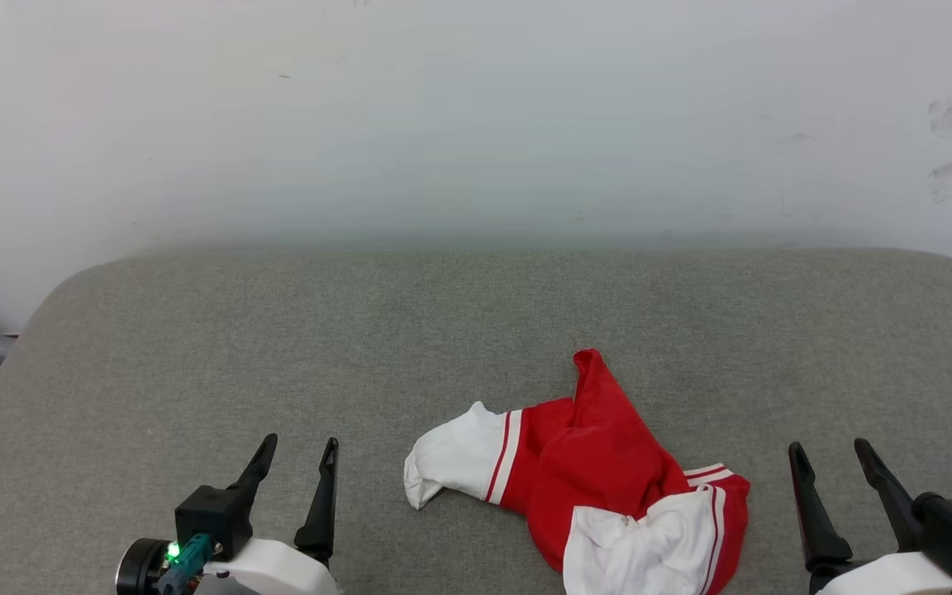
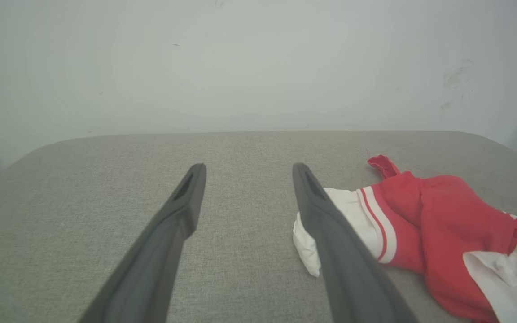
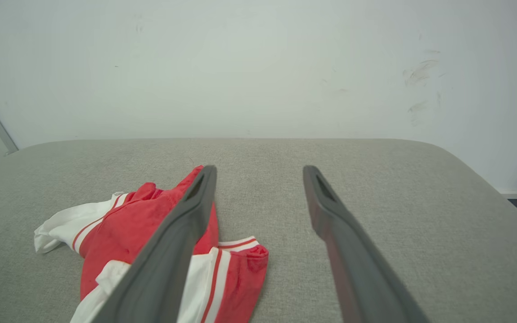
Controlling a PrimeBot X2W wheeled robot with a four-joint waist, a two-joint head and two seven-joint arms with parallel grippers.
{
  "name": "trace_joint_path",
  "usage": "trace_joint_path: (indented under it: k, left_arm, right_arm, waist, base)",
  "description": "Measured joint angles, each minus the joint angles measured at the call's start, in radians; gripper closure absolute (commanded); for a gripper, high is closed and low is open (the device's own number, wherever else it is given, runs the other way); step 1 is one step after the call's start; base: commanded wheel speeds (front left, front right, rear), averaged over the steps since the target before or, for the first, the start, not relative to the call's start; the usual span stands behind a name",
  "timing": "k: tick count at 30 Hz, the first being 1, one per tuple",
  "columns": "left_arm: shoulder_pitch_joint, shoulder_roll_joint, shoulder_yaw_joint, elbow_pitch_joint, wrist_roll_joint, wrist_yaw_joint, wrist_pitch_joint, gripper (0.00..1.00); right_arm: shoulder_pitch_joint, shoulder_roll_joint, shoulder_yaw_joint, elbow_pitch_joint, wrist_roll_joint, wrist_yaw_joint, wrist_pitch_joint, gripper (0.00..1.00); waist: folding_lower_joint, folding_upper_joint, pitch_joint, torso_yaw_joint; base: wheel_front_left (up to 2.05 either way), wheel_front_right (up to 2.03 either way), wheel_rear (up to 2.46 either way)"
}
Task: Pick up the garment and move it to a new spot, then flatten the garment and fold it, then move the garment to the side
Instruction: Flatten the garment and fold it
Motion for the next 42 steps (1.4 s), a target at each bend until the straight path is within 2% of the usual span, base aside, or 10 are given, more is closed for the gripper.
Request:
trace_joint_path:
  k: [7, 11, 14, 19, 27, 32, 41, 42]
  left_arm:
    - [0.002, -0.008, 0.016, -0.004, 0.007, -0.009, 0.0, 0.0]
    - [0.002, -0.014, 0.017, -0.004, 0.011, -0.017, 0.0, 0.0]
    - [-0.001, -0.023, 0.011, -0.004, 0.018, -0.023, 0.0, 0.0]
    - [-0.016, -0.041, 0.004, -0.003, 0.029, -0.034, 0.0, 0.0]
    - [-0.025, -0.062, 0.019, -0.002, 0.047, -0.044, 0.0, 0.0]
    - [-0.033, -0.078, 0.026, -0.002, 0.06, -0.055, 0.0, 0.0]
    - [-0.036, -0.104, 0.039, 0.007, 0.079, -0.079, 0.0, 0.0]
    - [-0.036, -0.105, 0.04, 0.009, 0.081, -0.08, 0.0, 0.0]
  right_arm:
    - [0.005, 0.0, -0.002, 0.005, 0.003, 0.0, 0.017, 0.0]
    - [0.004, -0.001, 0.019, 0.024, 0.002, 0.0, 0.106, 0.0]
    - [-0.002, -0.02, 0.089, 0.04, -0.002, 0.0, 0.214, 0.0]
    - [-0.031, -0.104, 0.238, 0.044, 0.042, 0.0, 0.376, 0.0]
    - [-0.083, -0.224, 0.477, 0.04, 0.128, 0.0, 0.557, 0.0]
    - [-0.138, -0.267, 0.582, 0.081, 0.137, 0.0, 0.6, 0.0]
    - [-0.207, -0.287, 0.644, 0.2, 0.136, 0.0, 0.595, 0.0]
    - [-0.212, -0.288, 0.646, 0.21, 0.128, 0.0, 0.595, 0.53]
  waist:
    - [0.0, 0.0, -0.001, 0.002]
    - [0.0, 0.0, 0.003, 0.006]
    - [0.0, 0.0, 0.01, 0.014]
    - [0.0, 0.0, 0.022, 0.033]
    - [0.0, 0.0, 0.042, 0.062]
    - [0.0, 0.0, 0.055, 0.079]
    - [0.0, 0.0, 0.074, 0.105]
    - [0.0, 0.0, 0.075, 0.106]
  base:
    - [0.0, 0.0, 0.0]
    - [0.0, 0.0, 0.0]
    - [0.0, 0.0, 0.0]
    - [0.0, 0.0, 0.0]
    - [0.0, 0.0, 0.0]
    - [0.0, 0.0, 0.0]
    - [0.0, 0.0, 0.0]
    - [0.0, 0.0, 0.0]
